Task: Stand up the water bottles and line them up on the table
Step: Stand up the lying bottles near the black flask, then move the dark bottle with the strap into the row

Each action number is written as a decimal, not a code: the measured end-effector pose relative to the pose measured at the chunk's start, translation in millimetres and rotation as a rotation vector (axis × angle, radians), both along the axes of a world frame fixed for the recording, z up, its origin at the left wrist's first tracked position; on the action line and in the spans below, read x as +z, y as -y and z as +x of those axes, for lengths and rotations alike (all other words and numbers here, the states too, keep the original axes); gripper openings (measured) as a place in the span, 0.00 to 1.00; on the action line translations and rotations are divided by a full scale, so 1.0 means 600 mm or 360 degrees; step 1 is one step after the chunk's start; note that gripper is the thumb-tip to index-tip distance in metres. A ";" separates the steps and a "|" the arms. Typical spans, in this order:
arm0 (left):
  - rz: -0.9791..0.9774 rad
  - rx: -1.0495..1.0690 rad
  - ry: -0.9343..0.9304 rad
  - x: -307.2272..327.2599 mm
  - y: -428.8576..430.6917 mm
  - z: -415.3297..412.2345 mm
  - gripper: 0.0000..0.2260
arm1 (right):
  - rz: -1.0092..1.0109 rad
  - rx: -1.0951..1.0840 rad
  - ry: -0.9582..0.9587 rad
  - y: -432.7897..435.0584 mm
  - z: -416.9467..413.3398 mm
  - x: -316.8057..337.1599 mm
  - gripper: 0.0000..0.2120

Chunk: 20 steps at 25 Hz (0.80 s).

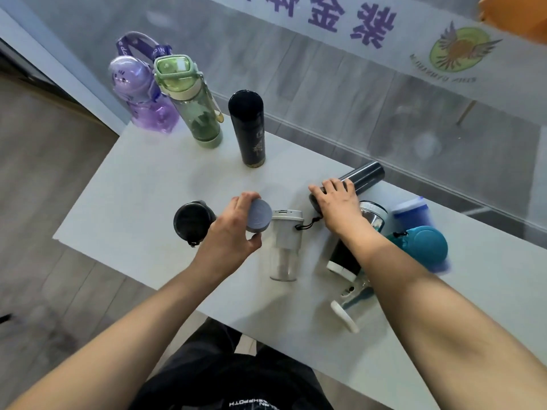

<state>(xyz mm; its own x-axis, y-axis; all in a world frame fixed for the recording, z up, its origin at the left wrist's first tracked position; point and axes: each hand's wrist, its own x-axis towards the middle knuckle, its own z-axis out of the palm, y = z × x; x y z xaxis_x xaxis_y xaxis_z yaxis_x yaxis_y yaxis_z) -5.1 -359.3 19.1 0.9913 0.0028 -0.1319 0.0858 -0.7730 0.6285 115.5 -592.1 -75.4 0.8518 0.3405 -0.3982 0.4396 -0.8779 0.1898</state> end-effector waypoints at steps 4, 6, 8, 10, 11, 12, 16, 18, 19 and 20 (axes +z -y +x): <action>-0.0046 0.0037 0.0037 -0.010 -0.005 -0.016 0.28 | 0.0111 0.0088 0.0150 -0.004 0.006 -0.002 0.27; -0.0061 0.0040 0.0047 -0.014 -0.007 -0.021 0.28 | 0.0365 -0.0008 0.0241 -0.016 0.013 0.030 0.32; -0.0083 0.0043 0.0049 -0.016 -0.009 -0.023 0.29 | 0.0743 -0.0191 0.0362 -0.033 0.025 0.070 0.34; -0.0098 0.0036 0.0042 -0.017 -0.010 -0.022 0.29 | 0.1162 -0.0499 0.0359 -0.047 0.035 0.109 0.34; -0.0098 0.0032 0.0041 -0.017 -0.012 -0.021 0.29 | 0.1370 -0.0691 0.0311 -0.051 0.041 0.122 0.34; -0.0098 0.0028 0.0043 -0.017 -0.013 -0.021 0.29 | 0.1535 -0.0878 0.0251 -0.053 0.046 0.129 0.34; -0.0086 -0.0004 0.0087 -0.018 -0.013 -0.028 0.28 | 0.1725 -0.1126 0.0117 -0.057 0.064 0.129 0.34; -0.0077 -0.0055 0.0121 -0.021 -0.009 -0.033 0.28 | 0.1683 -0.1079 0.0079 -0.067 0.071 0.132 0.35; -0.0078 -0.0070 0.0128 -0.023 -0.008 -0.034 0.29 | 0.1675 -0.1056 0.0078 -0.075 0.073 0.133 0.36; -0.0081 -0.0070 0.0130 -0.025 -0.008 -0.035 0.29 | 0.1668 -0.1035 0.0091 -0.082 0.073 0.134 0.36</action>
